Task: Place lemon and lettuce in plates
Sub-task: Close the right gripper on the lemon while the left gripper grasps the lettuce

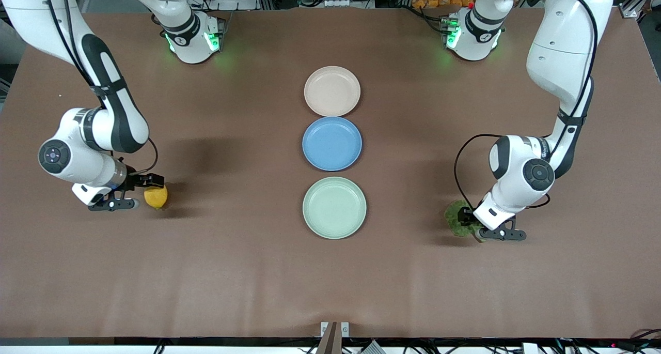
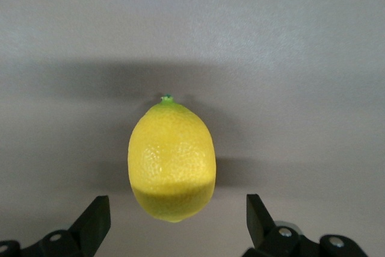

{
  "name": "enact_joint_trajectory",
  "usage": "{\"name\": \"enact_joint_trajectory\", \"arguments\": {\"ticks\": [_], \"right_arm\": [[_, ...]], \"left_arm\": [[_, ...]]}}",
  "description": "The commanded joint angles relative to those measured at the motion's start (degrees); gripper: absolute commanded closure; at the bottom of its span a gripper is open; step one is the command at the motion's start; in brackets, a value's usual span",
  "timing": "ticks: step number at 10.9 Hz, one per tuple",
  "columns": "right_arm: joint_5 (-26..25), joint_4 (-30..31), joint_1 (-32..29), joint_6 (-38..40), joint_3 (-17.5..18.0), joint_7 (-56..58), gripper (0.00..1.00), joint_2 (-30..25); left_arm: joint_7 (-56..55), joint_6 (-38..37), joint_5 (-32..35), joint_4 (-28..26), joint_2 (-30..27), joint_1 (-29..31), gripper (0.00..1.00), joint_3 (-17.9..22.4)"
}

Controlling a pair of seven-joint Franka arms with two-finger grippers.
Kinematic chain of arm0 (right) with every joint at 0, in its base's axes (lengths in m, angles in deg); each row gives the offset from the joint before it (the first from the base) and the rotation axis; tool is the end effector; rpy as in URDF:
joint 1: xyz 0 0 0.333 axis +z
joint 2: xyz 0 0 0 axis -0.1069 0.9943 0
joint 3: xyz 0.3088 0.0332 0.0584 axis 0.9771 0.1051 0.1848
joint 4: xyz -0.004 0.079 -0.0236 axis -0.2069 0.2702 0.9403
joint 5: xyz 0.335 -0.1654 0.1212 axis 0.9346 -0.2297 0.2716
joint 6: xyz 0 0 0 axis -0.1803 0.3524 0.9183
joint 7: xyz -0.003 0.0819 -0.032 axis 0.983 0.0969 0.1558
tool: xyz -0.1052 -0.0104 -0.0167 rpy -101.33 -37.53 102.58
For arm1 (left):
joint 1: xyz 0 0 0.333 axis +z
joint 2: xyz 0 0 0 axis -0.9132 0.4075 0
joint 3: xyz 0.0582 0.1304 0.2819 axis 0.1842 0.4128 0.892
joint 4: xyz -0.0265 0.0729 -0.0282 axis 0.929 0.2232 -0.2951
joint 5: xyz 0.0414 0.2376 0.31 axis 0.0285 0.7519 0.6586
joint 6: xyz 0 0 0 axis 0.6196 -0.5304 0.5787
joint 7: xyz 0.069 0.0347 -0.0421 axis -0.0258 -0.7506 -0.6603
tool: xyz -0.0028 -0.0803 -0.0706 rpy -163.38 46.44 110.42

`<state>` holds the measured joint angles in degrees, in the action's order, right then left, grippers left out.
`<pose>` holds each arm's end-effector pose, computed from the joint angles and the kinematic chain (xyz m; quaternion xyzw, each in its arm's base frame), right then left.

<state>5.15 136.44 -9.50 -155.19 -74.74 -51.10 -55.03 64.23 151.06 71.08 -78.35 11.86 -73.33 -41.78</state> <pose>0.5873 -0.0513 0.2271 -0.9983 -0.0320 0.0495 0.0001 0.6576 -0.0950 0.1812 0.9961 -0.0419 0.0746 0.0227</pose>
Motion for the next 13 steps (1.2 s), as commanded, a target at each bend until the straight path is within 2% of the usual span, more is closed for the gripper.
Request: {"name": "enact_joint_trajectory", "arguments": {"ticks": [1,2,3,4,7,8,9,10,13], "right_arm": [[1.63,-1.23,0.11,-0.32,0.24,0.29,0.00,1.60],[1.71,-1.75,0.11,-0.40,0.24,0.29,0.00,2.56],[1.63,-2.89,0.28,-0.23,0.24,-0.06,0.00,3.71],[1.63,-3.08,0.46,-0.32,0.24,-0.06,0.00,4.59],[1.63,-4.13,0.28,-0.40,0.24,-0.06,0.00,6.26],[1.71,-4.48,0.11,-0.40,0.24,-0.06,0.16,6.53],[1.63,-4.57,0.02,-0.40,0.24,0.46,0.63,6.70],[1.71,-4.57,-0.42,-0.66,0.33,2.12,1.00,6.88],[3.12,-4.40,0.45,-0.15,0.24,3.63,1.00,6.97]], "left_arm": [[-0.37,0.52,-0.89,0.94,1.52,-0.53,0.65,0.22],[-0.37,0.52,-0.89,0.94,1.52,-0.53,0.77,0.22],[-0.20,0.52,-0.63,0.94,1.08,-0.45,0.95,0.31],[-0.20,0.44,-0.63,1.29,0.56,-0.44,1.00,0.31],[-0.02,-1.14,-0.36,1.73,-2.68,-0.53,1.00,0.40],[-0.02,-3.41,-0.28,2.08,-4.18,-0.53,1.00,0.40],[-0.02,-5.61,-0.27,2.95,-5.67,-0.62,1.00,0.31],[-0.11,-7.37,-0.27,3.40,-6.91,-1.58,1.00,0.31],[-0.89,-7.47,-0.80,3.66,-8.85,-5.52,1.00,-0.39]]}}
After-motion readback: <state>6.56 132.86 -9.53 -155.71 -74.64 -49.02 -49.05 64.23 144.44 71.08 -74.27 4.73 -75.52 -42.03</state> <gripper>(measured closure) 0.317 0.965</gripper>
